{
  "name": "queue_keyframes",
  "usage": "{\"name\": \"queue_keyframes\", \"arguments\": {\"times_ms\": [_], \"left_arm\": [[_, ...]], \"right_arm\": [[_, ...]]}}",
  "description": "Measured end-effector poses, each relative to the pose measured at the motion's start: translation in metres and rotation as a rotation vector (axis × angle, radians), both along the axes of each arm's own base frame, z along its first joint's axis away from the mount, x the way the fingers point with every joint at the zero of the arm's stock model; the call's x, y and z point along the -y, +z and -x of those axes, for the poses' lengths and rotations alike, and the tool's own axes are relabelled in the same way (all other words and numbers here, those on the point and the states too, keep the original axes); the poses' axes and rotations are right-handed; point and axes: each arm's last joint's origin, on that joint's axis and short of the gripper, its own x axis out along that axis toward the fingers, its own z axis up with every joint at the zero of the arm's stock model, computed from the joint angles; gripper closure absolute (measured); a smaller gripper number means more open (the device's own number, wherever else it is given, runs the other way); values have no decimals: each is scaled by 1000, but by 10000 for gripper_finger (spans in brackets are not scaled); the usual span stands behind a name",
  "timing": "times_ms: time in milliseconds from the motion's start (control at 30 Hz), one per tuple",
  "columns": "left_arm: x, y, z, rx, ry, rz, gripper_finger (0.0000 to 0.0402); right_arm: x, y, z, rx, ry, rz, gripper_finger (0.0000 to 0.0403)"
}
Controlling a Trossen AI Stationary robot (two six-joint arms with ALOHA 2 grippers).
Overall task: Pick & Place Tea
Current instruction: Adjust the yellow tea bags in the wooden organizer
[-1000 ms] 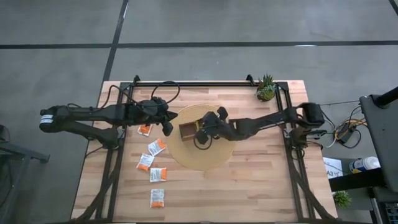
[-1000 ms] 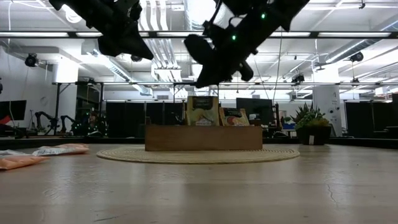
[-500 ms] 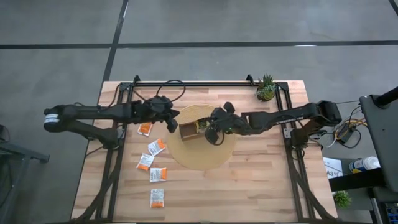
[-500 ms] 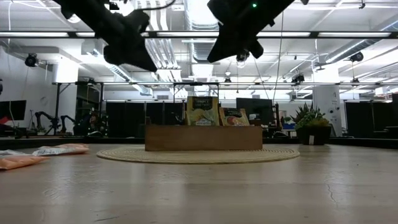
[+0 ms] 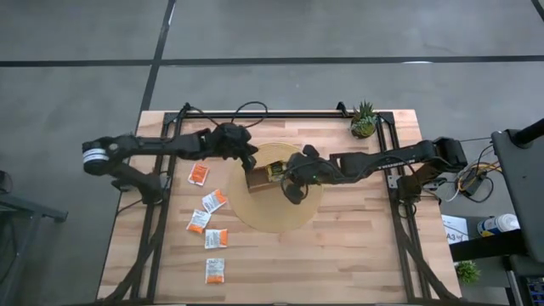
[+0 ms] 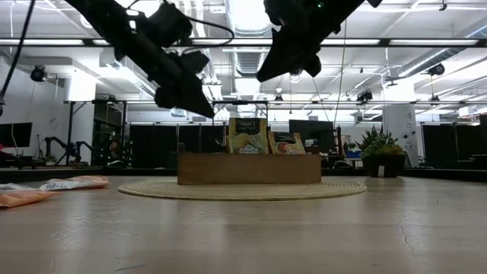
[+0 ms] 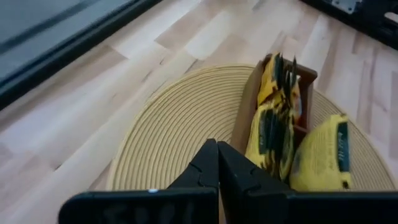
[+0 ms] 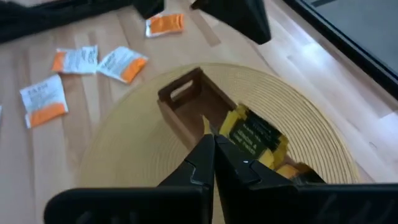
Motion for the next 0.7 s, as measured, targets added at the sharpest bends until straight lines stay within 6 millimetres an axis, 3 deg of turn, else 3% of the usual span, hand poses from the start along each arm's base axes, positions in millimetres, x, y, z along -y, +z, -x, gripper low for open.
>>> {"name": "queue_keyframes", "arguments": {"times_ms": [167,400,700], "left_arm": [[-15,-11,-12,-5,-43,57,402],[-21,-15,-31,-3,-119,80,402],[-23,-22,-37,-16,-134,106,402]], "right_arm": [[0,-5,3,-40,19,10,394],[-1,-20,4,-93,71,-11,394],[4,-56,-16,-154,139,-6,394]]}}
